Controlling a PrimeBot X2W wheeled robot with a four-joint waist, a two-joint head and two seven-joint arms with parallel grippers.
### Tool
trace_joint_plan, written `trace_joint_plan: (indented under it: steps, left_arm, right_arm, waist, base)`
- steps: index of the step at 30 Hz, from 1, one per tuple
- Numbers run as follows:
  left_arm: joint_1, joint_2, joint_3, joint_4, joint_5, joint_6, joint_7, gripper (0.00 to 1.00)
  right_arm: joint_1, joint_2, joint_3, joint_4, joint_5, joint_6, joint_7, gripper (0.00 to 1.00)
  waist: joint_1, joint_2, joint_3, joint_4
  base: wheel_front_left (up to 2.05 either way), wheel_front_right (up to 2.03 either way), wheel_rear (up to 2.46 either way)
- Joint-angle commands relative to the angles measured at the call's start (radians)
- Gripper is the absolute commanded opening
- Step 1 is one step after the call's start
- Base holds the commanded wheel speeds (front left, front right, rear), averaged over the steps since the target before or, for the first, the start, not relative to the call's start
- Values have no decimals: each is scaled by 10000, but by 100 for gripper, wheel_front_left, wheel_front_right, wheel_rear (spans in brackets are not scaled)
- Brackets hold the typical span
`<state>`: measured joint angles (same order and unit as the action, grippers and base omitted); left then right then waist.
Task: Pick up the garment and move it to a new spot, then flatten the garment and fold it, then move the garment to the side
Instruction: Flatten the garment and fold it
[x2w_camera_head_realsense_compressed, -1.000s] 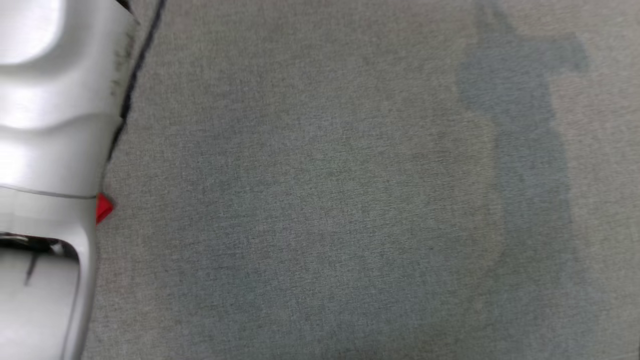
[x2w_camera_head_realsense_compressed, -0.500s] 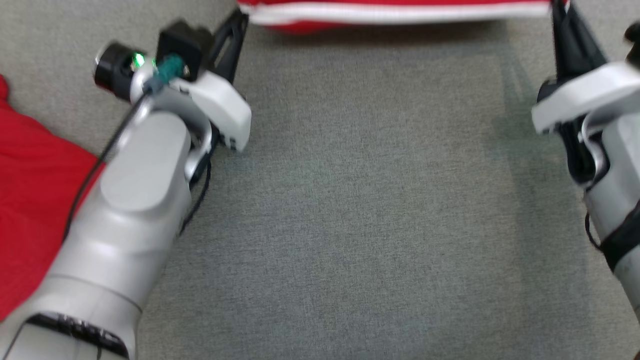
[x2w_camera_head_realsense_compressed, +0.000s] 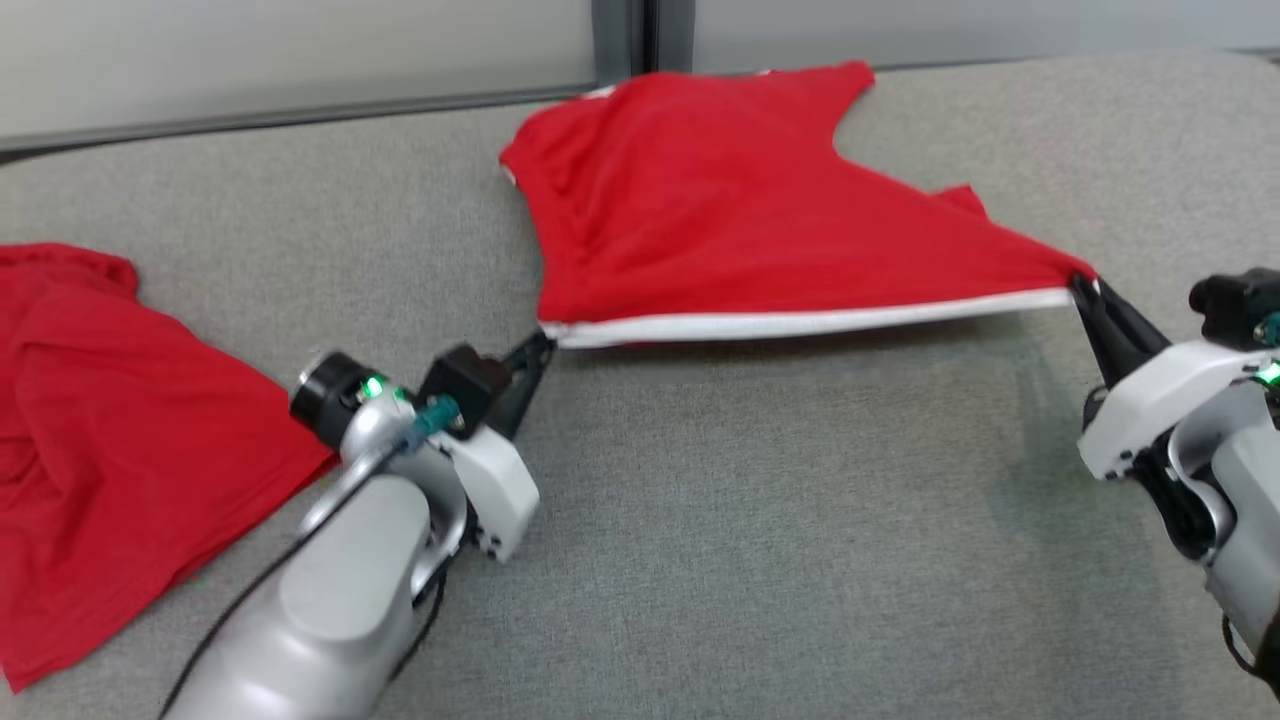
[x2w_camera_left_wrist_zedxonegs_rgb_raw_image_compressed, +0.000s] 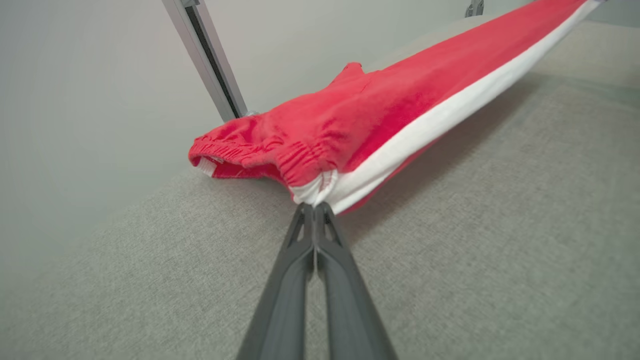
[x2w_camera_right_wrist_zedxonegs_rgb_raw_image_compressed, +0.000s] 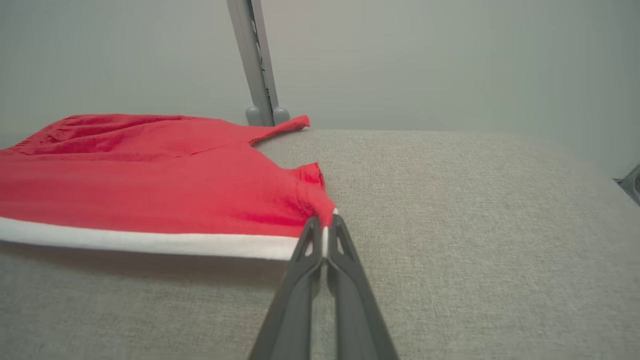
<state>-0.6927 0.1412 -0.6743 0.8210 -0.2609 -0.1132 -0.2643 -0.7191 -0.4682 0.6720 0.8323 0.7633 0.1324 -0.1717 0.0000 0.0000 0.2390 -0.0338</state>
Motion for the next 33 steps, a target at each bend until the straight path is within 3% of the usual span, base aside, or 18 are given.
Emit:
trace_joint_plan:
  steps: [1,9,16,25,33]
  left_arm:
    - [331,140,-19,6,18,-19,0,0]
    - [1383,243,-627,103,-44,-117,15,0]
    - [2130,511,-1420,-600,-1052,-154,799,0]
    - [2965,2309,-3013,-3359,-3099,-159,2642,0]
    - [3574,3704,-3416,-5685,-4253,-152,3969,0]
  right_arm:
    - [313,-304,220,-60,263,-29,181,0]
    - [1178,-1189,1421,-781,1318,-29,1249,0]
    - [1793,-2293,2283,-1975,2473,-29,2471,0]
    - [2520,-3940,2914,-3710,3892,-38,4317,0]
    - [3167,-5557,2964,-5230,4909,-63,6170,0]
  waist:
    - [0,0,-417,-81]
    - [0,0,-1495,-91]
    - [0,0,-2095,-77]
    - [0,0,-2491,-77]
    - [0,0,-2646,-145]
  base:
    - [0,0,0]
    - [0,0,0]
    - [0,0,0]
    - [0,0,0]
    - [0,0,0]
